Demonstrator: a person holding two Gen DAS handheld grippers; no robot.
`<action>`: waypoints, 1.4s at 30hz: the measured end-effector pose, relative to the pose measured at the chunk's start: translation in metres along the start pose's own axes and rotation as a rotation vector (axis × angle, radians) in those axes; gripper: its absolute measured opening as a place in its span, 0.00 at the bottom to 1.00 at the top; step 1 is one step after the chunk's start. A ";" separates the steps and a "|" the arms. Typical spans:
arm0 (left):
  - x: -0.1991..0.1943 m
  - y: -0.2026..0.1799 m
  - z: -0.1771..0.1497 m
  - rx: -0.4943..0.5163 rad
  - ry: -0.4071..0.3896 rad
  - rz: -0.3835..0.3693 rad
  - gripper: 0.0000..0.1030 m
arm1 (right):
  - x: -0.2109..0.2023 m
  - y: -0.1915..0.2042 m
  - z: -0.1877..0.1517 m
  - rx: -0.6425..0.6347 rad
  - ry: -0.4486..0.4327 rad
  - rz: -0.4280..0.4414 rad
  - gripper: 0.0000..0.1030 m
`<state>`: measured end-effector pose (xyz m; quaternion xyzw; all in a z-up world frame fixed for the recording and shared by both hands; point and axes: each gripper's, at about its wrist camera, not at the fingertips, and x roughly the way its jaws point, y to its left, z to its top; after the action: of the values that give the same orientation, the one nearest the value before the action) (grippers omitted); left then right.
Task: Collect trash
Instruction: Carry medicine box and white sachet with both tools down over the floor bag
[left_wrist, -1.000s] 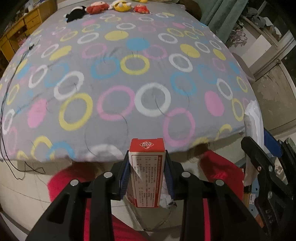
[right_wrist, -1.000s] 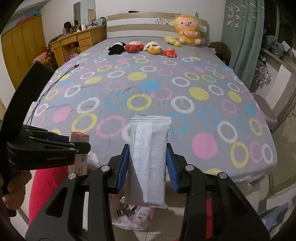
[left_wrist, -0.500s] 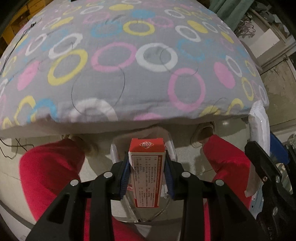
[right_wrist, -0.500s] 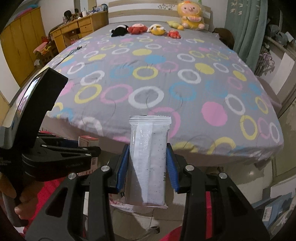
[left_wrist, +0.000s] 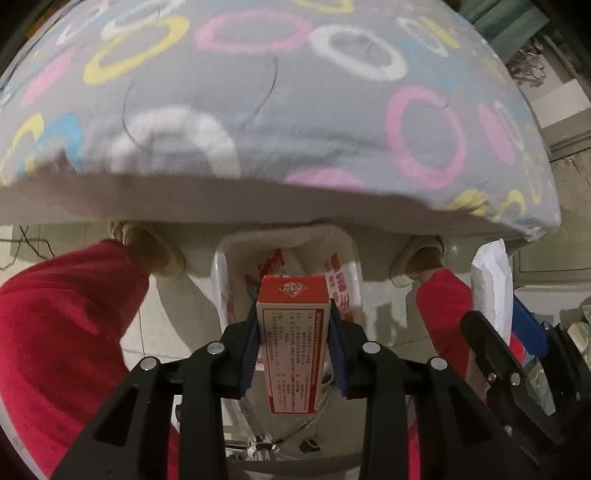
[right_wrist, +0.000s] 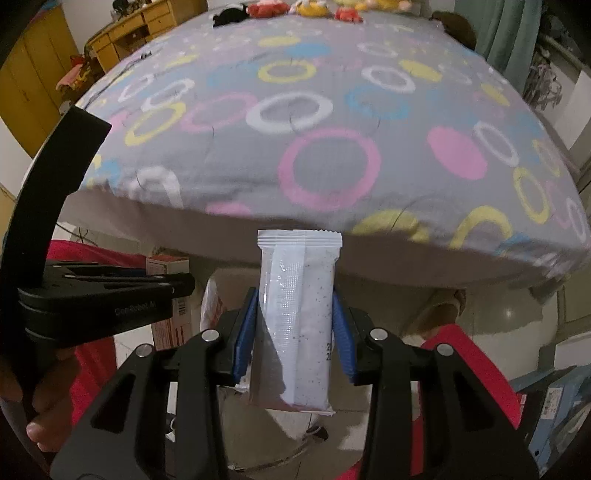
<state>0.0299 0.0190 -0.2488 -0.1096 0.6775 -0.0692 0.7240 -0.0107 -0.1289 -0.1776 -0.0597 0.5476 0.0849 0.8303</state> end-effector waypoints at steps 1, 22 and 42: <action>0.005 0.001 -0.001 -0.004 0.008 0.005 0.32 | 0.006 0.000 -0.002 -0.001 0.012 0.003 0.37; 0.122 0.025 -0.012 -0.116 0.234 0.056 0.32 | 0.122 -0.008 -0.043 0.058 0.241 0.023 0.37; 0.197 0.034 -0.004 -0.227 0.388 0.068 0.32 | 0.205 -0.017 -0.058 0.147 0.420 0.048 0.37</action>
<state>0.0382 0.0029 -0.4484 -0.1521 0.8108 0.0122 0.5650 0.0198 -0.1410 -0.3889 -0.0025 0.7146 0.0500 0.6978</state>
